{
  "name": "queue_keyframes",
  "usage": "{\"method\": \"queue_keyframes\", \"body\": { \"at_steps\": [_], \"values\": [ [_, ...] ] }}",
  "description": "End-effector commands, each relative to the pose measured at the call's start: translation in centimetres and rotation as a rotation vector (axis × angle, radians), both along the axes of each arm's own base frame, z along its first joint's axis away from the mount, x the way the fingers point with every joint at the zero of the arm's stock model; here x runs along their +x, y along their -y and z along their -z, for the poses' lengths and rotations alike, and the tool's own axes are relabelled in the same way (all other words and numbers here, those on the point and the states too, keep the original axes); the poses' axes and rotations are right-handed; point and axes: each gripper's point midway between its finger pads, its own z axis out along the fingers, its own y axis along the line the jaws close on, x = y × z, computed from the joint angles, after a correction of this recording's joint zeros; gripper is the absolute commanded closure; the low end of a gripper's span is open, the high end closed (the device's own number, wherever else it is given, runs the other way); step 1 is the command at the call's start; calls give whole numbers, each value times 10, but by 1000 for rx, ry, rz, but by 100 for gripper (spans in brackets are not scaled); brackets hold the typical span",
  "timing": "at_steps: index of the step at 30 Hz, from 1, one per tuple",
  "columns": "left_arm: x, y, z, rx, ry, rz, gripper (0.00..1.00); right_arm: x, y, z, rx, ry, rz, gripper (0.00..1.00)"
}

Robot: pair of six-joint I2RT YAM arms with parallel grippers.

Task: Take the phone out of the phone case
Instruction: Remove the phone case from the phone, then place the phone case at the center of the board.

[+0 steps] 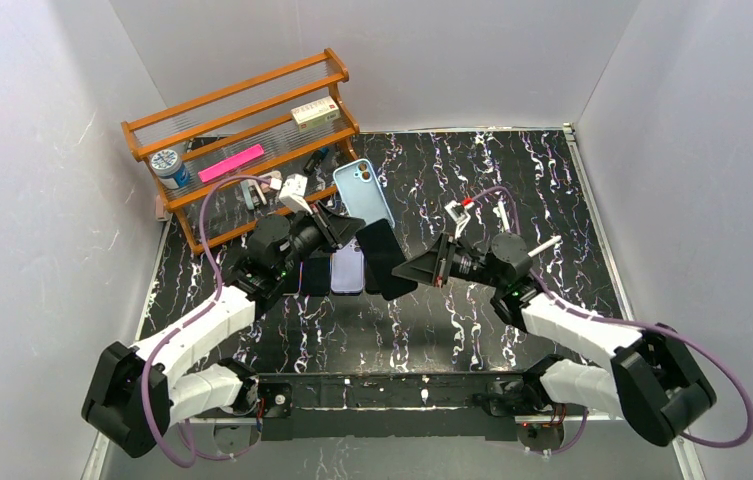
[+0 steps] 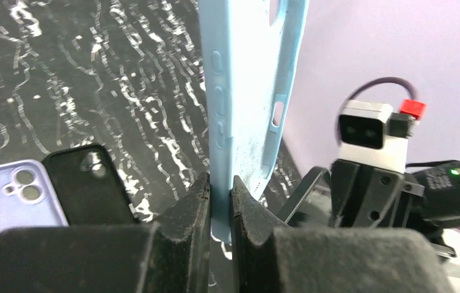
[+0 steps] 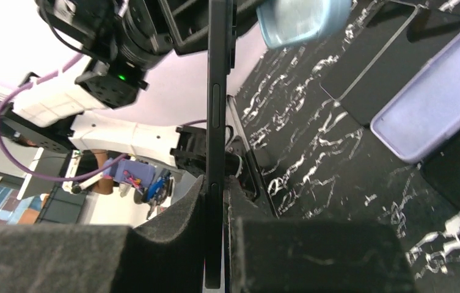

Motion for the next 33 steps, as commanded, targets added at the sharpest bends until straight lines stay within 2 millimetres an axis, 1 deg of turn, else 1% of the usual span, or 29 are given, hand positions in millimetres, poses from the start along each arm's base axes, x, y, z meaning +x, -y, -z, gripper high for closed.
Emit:
{"method": "queue_keyframes", "body": {
  "at_steps": [1,2,4,5,6,9,14,20,25,29,33],
  "values": [
    [6,-19,8,156,-34,-85,100,0,13,6,-70,74,76,99],
    [1,-21,14,188,-63,-76,100,3,17,11,-98,71,108,99],
    [-11,-27,34,274,-141,-45,100,12,26,21,-152,73,176,99],
    [-21,-31,48,323,-201,-22,100,17,32,27,-182,70,215,99],
    [-30,-33,58,354,-247,0,100,22,37,31,-204,73,248,99],
    [-57,-42,83,420,-359,56,100,32,49,48,-280,62,333,99],
    [-98,-47,117,451,-522,163,100,36,57,68,-337,48,374,99],
    [-136,-47,146,432,-652,255,100,35,61,82,-355,26,387,99],
    [-160,-47,164,434,-744,288,100,38,61,84,-360,27,398,99],
    [-172,-51,179,443,-809,276,100,40,61,86,-355,19,405,99],
    [-176,-53,191,437,-844,253,99,42,61,90,-355,11,416,99]
  ]
}}
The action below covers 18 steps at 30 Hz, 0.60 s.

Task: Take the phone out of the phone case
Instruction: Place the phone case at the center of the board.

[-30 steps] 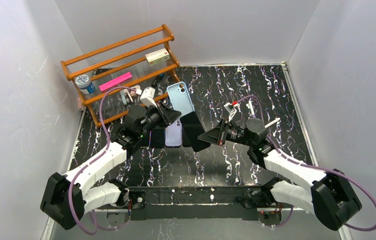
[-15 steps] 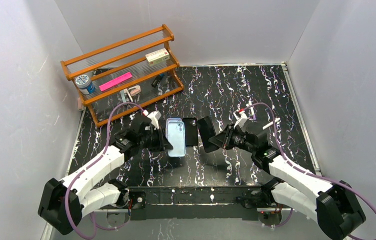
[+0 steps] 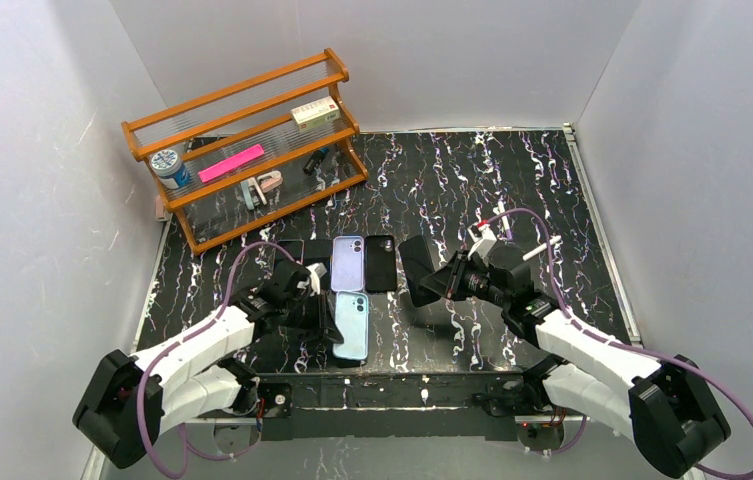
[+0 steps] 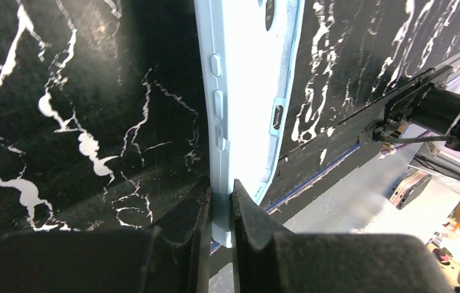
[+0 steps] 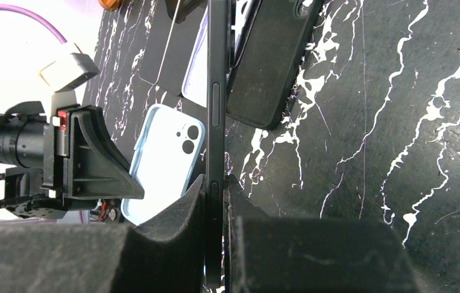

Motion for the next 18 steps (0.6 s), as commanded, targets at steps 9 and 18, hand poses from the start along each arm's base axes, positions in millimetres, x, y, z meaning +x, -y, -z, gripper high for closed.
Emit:
{"method": "queue_keyframes", "body": {
  "at_steps": [9,18],
  "values": [
    [-3,0,18,-15,-54,-98,86,13,-6,-22,90,86,17,99],
    [17,-9,11,22,28,-203,32,5,-20,-24,128,74,-78,99]
  ]
}}
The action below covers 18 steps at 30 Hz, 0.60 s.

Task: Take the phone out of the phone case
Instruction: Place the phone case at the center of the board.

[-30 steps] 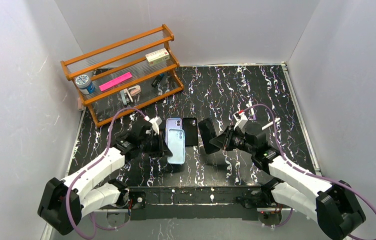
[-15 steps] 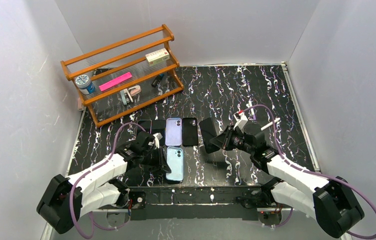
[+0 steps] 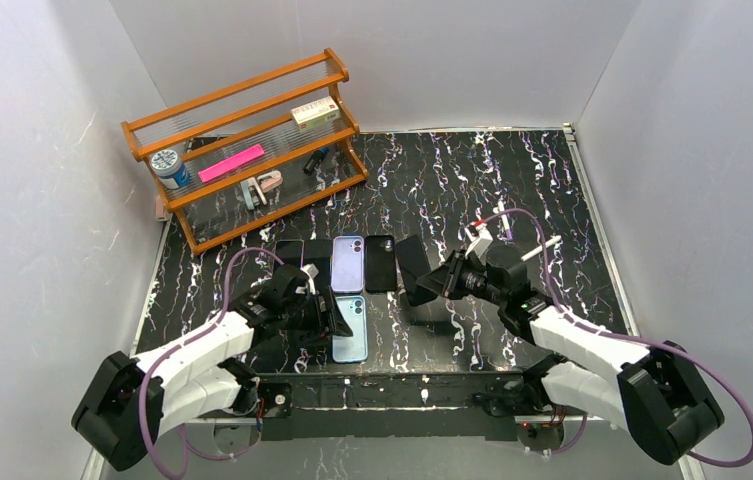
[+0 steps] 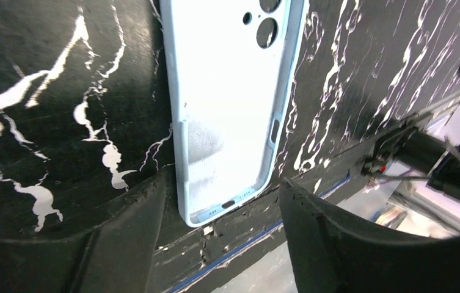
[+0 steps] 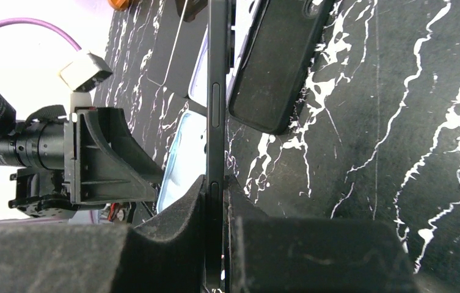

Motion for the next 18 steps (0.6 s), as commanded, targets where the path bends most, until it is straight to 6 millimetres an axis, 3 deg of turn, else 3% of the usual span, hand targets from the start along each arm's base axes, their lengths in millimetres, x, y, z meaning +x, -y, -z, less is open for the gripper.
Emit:
{"method": "queue_keyframes", "body": {
  "at_steps": [1,6,14,18],
  "values": [
    [17,-7,-13,21,80,-104,25,-2,-19,-28,103,89,-104,99],
    [41,-6,-44,-17,176,-200,3,-6,-39,-30,114,96,-165,99],
    [83,21,-100,-155,280,-289,2,-13,-87,-39,126,150,-200,99],
    [100,27,-113,-185,306,-338,2,-14,-102,-42,141,165,-210,99]
  ]
}}
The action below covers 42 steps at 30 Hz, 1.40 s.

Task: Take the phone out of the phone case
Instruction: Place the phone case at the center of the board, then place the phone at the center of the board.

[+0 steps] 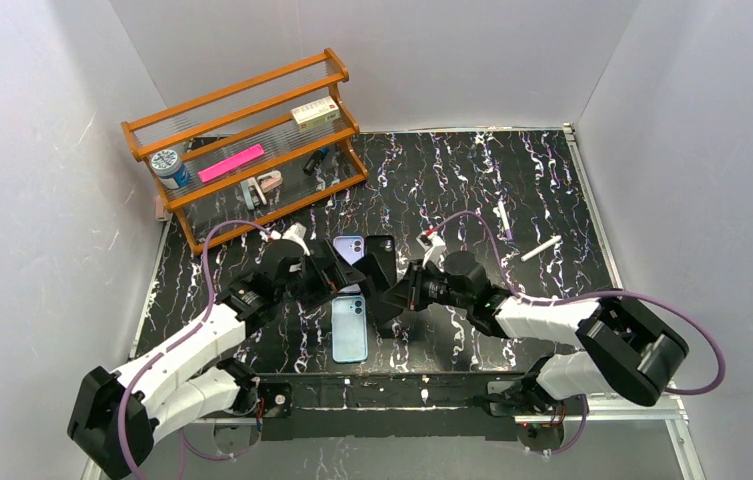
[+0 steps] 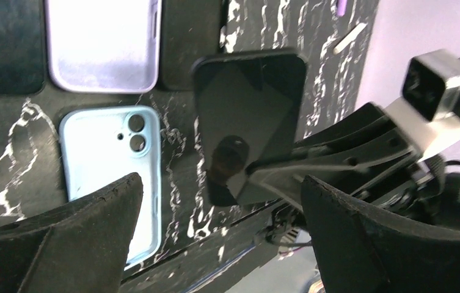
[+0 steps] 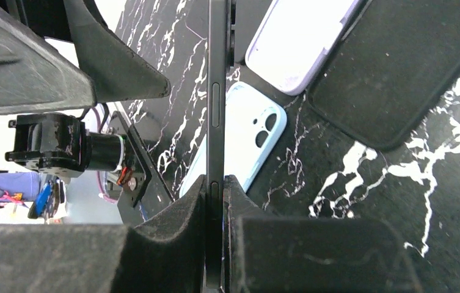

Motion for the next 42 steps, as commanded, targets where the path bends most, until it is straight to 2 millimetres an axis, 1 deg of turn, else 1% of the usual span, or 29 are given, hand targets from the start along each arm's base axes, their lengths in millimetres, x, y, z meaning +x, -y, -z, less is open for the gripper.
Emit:
{"method": "queue_keyframes", "body": {
  "at_steps": [1,5,8,11,13,17,18,21,24,30,31,32,34,35,36,37,38,40,42],
  "values": [
    [25,7,-25,-52,62,-84,2,21,-30,-58,160,151,25,99],
    [35,6,-21,-46,65,-127,2,19,-43,-62,174,162,5,99],
    [39,12,-15,-46,57,-121,2,15,-50,-66,191,167,-13,99],
    [45,16,-16,-81,75,-133,2,11,-57,-67,203,167,-38,99],
    [50,18,-19,-93,92,-143,2,9,-59,-68,210,163,-46,99],
    [53,16,-13,-70,90,-150,2,5,-61,-69,216,162,-56,99],
    [53,16,-11,-67,87,-150,4,5,-62,-69,216,163,-56,99],
    [52,16,-8,-45,87,-137,14,5,-64,-68,215,162,-63,99],
    [57,4,-5,32,116,-161,29,2,-66,-64,214,157,-78,99],
    [56,-14,-2,161,136,-162,67,-3,-73,-61,219,163,-121,99],
    [55,-18,0,188,133,-160,74,-5,-74,-61,220,164,-130,96],
    [54,-22,0,213,133,-156,81,-6,-75,-60,219,163,-138,89],
    [52,-31,0,283,135,-142,93,-7,-75,-59,216,169,-148,67],
    [50,-36,-1,323,133,-132,96,-7,-74,-58,211,174,-143,55],
    [49,-42,-3,366,136,-121,98,-6,-72,-57,204,181,-136,44],
    [46,-48,-3,409,130,-107,99,-5,-70,-56,194,189,-127,36],
    [44,-56,-5,458,129,-99,100,-4,-67,-56,185,196,-115,31],
    [36,-67,-7,531,115,-66,100,1,-60,-52,154,208,-78,24],
    [26,-77,-3,591,81,-29,100,5,-51,-48,116,225,-40,17]
  ]
}}
